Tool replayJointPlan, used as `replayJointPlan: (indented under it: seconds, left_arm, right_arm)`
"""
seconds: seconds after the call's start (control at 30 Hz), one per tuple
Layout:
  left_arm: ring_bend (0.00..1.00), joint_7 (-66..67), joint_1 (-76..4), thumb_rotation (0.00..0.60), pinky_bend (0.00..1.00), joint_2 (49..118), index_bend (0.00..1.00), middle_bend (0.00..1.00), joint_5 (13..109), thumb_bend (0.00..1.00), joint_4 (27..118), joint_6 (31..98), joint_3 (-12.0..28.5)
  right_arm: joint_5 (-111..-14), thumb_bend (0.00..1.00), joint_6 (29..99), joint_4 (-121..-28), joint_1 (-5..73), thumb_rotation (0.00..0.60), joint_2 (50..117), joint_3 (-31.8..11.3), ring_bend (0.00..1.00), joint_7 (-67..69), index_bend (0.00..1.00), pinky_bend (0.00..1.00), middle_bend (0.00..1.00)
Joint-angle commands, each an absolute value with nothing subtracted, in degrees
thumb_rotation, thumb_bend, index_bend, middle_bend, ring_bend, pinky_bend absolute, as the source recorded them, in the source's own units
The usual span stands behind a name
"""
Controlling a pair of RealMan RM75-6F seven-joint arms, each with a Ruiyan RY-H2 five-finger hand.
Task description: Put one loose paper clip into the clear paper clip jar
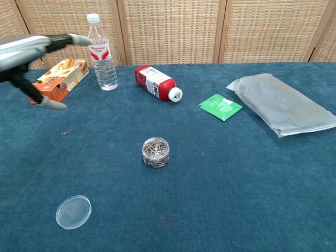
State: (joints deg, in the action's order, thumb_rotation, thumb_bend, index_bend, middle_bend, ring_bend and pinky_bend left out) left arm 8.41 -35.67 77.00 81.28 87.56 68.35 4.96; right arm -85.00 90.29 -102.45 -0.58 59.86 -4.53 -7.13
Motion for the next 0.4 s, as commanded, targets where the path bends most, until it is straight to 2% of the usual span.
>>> replayJointPlan:
  seconds: [0.03, 0.17, 0.4]
  left_arm:
    - [0.0, 8.36, -22.9, 0.6, 0.0, 69.13, 0.0, 0.0, 77.38, 0.01, 96.84, 81.48, 1.25]
    - [0.0, 5.6, -16.82, 0.6, 0.0, 66.82, 0.0, 0.0, 77.47, 0.01, 98.7, 87.15, -0.8]
    - [0.0, 4.32, -11.87, 0.6, 0.0, 63.29, 0.0, 0.0, 77.4, 0.02, 100.61, 89.95, -2.4]
  right_arm:
    - [-85.26, 0.0, 90.33, -102.47, -0.58, 0.6, 59.77, -4.45, 0.0, -6.96, 0.0, 0.0, 0.0]
    - [-85.08, 0.0, 89.9, -102.21, -0.52, 0.6, 59.69, -4.35, 0.0, -6.7, 0.0, 0.0, 0.0]
    - [-85.35, 0.0, 90.16, -102.16, -0.69, 0.6, 59.36, -4.28, 0.0, -6.04, 0.0, 0.0, 0.0]
